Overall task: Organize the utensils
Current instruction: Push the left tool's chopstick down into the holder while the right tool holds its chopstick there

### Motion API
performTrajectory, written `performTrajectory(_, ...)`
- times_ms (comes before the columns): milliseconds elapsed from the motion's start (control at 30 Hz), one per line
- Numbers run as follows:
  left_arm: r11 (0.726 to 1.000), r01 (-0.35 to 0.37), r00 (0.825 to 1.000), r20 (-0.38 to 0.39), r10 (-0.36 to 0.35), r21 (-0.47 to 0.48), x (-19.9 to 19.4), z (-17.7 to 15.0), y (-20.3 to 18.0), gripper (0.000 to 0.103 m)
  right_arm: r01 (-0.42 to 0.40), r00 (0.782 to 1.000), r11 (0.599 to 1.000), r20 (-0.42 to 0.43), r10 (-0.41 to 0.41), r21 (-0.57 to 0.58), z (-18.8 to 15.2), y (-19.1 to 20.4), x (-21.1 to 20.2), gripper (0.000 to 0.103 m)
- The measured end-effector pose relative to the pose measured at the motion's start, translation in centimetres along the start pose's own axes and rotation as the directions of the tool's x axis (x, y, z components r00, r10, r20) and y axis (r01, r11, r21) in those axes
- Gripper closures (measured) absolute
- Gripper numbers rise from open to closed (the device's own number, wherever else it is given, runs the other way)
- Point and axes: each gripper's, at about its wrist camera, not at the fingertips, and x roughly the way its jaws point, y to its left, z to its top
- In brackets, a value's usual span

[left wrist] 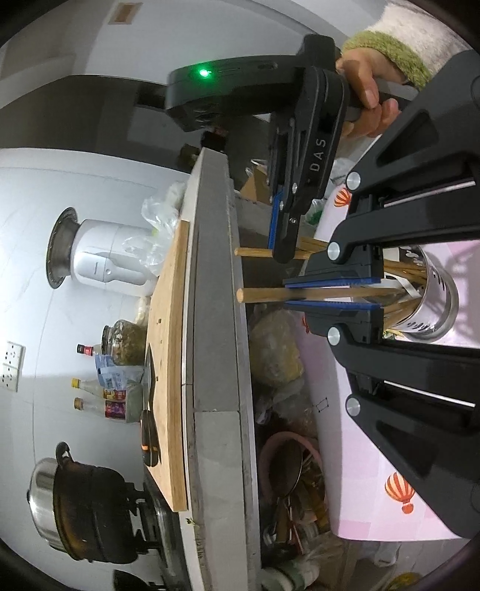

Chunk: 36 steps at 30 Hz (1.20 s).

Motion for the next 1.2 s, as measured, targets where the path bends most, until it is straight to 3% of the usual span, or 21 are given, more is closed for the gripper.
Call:
performTrajectory(500, 0.993, -0.078, 0.997, -0.013, 0.08, 0.087, 0.5, -0.1, -1.1, 0.096, -0.005, 1.0, 1.0, -0.006, 0.005, 0.005, -0.3, 0.1, 0.1, 0.096)
performTrajectory(1200, 0.977, -0.112, 0.993, -0.018, 0.117, 0.183, 0.9, 0.4, -3.1, 0.095, -0.012, 1.0, 1.0, -0.011, 0.012, 0.005, -0.6, 0.0, 0.4, 0.096)
